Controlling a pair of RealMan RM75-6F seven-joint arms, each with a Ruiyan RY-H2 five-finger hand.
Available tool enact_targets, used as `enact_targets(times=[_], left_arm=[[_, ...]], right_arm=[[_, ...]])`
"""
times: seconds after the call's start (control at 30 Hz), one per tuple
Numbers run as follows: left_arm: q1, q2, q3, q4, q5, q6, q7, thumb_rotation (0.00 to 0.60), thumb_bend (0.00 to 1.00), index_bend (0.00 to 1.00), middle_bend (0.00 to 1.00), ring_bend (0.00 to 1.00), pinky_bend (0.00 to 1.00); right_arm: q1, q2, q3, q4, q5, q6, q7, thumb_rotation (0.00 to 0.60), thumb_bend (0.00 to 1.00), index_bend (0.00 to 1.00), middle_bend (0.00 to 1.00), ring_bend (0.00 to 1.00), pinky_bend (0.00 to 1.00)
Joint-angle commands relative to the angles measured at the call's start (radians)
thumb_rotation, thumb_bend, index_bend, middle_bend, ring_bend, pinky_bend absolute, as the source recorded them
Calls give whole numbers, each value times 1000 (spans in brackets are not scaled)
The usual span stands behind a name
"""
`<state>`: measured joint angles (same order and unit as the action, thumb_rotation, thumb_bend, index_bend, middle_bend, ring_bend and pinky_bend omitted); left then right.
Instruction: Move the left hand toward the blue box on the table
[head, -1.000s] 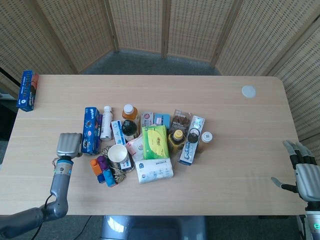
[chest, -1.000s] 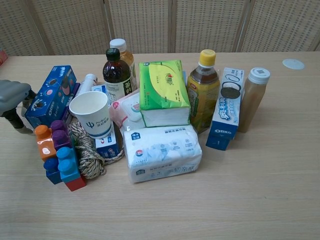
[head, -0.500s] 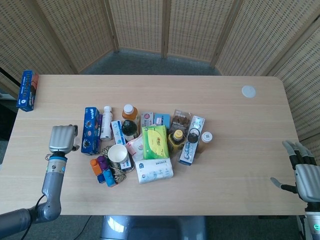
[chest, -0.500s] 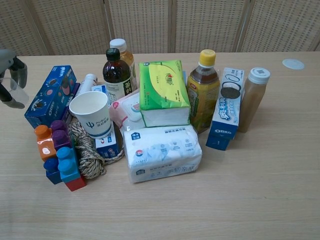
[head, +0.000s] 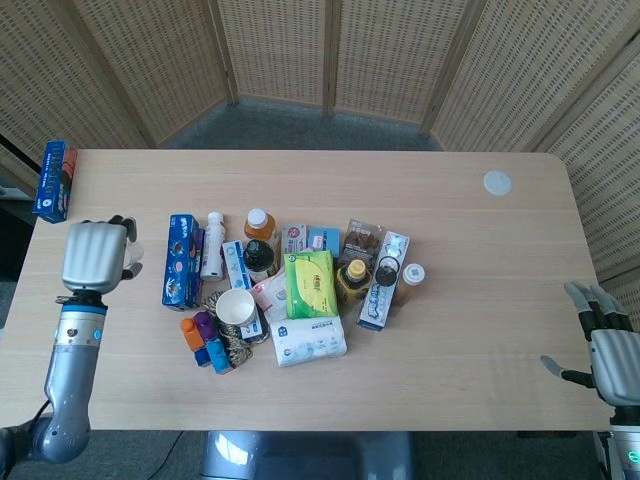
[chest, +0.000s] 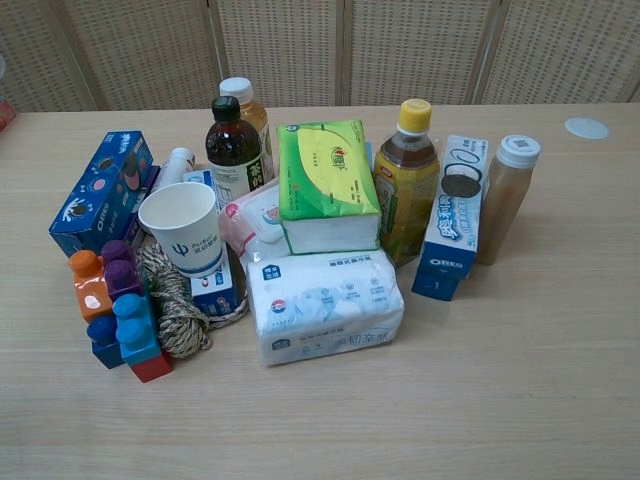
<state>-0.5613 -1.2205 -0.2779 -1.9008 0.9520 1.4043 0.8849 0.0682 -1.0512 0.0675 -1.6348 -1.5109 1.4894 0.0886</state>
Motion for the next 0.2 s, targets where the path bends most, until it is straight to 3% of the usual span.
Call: enact_targets(times=[0.03, 0.2], left_arm=[[-4, 34, -17, -36, -8, 20, 17, 600, 0, 639, 642, 700, 653], [-12, 55, -20, -59, -20, 27, 21, 600, 0, 640, 643, 699, 652]], right_arm=[[0, -1, 0, 0, 0, -1, -1, 600, 0, 0, 0, 0, 0], [2, -2, 0, 0, 1, -4, -5, 600, 0, 0, 0, 0, 0]])
